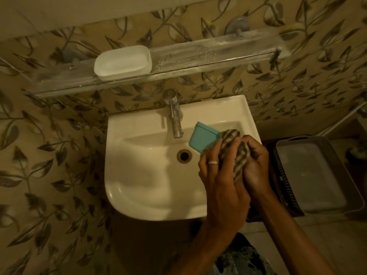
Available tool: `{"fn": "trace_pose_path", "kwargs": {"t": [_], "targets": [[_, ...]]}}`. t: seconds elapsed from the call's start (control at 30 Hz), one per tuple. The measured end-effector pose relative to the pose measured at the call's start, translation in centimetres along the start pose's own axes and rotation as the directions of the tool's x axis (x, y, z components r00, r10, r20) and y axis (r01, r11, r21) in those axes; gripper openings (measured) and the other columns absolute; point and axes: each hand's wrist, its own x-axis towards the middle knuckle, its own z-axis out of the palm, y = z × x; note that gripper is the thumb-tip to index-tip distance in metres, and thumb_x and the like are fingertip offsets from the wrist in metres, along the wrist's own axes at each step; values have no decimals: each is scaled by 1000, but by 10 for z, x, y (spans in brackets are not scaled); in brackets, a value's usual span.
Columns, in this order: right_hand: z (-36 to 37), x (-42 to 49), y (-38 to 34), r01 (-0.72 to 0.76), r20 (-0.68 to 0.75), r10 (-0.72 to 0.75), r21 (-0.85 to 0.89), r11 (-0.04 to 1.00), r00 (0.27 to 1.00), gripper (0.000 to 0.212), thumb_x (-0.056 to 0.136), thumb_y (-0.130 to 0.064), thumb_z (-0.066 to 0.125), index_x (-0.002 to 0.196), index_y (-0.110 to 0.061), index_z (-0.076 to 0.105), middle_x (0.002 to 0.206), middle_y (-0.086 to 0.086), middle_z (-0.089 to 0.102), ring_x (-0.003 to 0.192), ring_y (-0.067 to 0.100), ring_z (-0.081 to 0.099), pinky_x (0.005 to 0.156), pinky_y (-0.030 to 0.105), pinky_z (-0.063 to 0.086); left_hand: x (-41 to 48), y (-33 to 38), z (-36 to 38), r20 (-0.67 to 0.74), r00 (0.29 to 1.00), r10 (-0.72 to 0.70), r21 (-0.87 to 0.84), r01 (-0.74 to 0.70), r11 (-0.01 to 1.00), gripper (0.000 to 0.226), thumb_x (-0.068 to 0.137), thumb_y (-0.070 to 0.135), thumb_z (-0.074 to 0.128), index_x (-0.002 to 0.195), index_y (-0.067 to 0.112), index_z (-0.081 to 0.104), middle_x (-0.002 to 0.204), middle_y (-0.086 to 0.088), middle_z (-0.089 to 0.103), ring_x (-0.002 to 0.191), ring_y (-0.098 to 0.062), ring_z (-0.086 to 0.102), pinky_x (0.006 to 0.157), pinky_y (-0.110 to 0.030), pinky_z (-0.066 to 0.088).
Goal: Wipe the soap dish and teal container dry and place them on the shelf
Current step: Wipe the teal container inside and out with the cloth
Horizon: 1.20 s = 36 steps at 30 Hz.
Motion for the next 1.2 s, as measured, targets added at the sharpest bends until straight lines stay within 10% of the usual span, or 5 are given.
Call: {"fn": "trace_pose_path", "kwargs": {"t": [0.4,0.63,0.8,0.93,1.2], "targets": [[-1,-14,-9,14,-25,-14,29,999,1000,31,92,-22,53,62,-28,55,64,-15,47,65,6,41,58,22,33,64,-47,-46,21,986,-164,-199,165,966,54,90,8,38,137,36,41,136,8,46,118,-8,48,92,-28,52],[-14,-19,-22,-60,-118,105,335,940,988,34,93,-20,44,64,-27,61,70,-11,57,70,5,53,64,21,45,76,-95,-72,120,800,-588,-740,467,484,37,98,1,35,127,17,51,127,-12,59,112,-25,60,86,-36,54],[-10,-17,-29,-142,-105,220,491,859,970,38,91,-33,44,112,-6,59,108,9,67,100,20,65,80,33,56,51,-90,-61,419,632,-652,-765,632,121,41,98,26,40,135,11,48,135,-27,49,119,-40,53,100,-54,41],[-3,-22,-26,-169,-63,233,513,842,970,39,89,-35,45,110,-4,58,111,10,68,104,23,65,80,32,59,31,-59,-47,501,590,-633,-748,663,26,34,93,27,49,118,9,63,119,-20,65,95,-31,68,81,-46,56],[-13,-28,-1,-159,-43,170,199,967,984,19,88,-24,54,77,-26,70,87,-5,70,87,13,63,73,30,52,23,-46,-40,479,586,-654,-752,658,38,37,96,7,37,129,10,54,125,-21,61,110,-33,59,98,-51,44]]}}
